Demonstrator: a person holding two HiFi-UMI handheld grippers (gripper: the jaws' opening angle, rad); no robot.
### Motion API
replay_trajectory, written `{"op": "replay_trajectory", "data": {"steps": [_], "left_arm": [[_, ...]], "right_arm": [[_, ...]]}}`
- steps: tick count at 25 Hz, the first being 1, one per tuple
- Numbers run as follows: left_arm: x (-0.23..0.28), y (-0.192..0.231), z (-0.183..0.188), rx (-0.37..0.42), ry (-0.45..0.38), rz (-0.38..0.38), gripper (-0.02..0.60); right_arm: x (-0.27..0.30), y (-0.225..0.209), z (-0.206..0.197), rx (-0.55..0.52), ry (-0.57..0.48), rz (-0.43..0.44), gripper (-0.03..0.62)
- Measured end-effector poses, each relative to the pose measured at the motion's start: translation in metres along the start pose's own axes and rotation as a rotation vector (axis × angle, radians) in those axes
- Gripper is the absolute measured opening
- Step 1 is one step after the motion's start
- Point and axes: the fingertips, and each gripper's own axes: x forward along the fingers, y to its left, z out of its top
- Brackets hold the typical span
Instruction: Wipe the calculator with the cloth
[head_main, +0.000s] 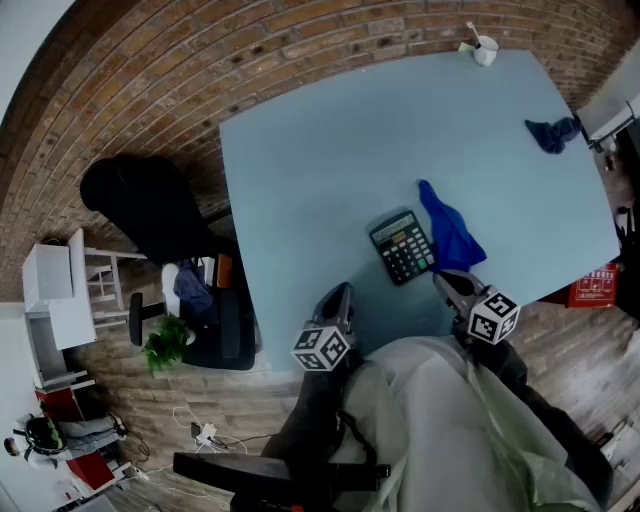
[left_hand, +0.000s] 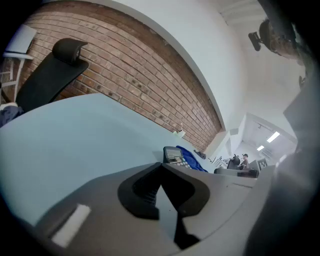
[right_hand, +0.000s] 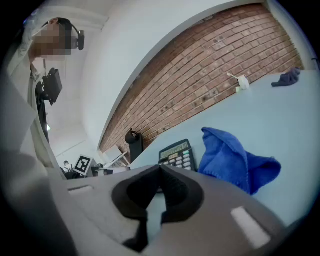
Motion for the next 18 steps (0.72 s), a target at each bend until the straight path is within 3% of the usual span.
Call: {"op": "replay_trajectory", "data": {"steps": [4,8,12,14,15,16,18], "left_arm": [[0.010,-0.016,0.014,0.056,-0.033,-0.028,0.006],[0.033,-0.030,0.042,-0.014,-0.105,-0.079,0.006],[0.063,-0.029,0.043,0.071,-0.038,-0.112,0.008],[0.083,-0.027,0.044,0.136,0.004,-0.125,0.008],[0.094,-0.029,0.045,0.167,0.024,-0.134,0.082],[0.105,-0.032,0.045,0.196,0.044,-0.145,0.222],[0.125,-0.037,0.045,0.257,0.080,-0.157,0.261]], "right_arm": [[-0.001,0.000,0.002,-0.054,0.006,0.011,0.002],[-0.005,0.001,-0.001,-0.085,0.027,0.019,0.002],[-0.019,0.004,0.008,-0.131,-0.024,0.016,0.002],[-0.027,-0.004,0.018,-0.185,-0.049,-0.034,0.002],[-0.032,-0.011,0.022,-0.221,-0.050,-0.073,0.002],[-0.036,-0.019,0.026,-0.255,-0.048,-0.113,0.003],[-0.043,-0.036,0.034,-0.285,-0.052,-0.183,0.033]]}}
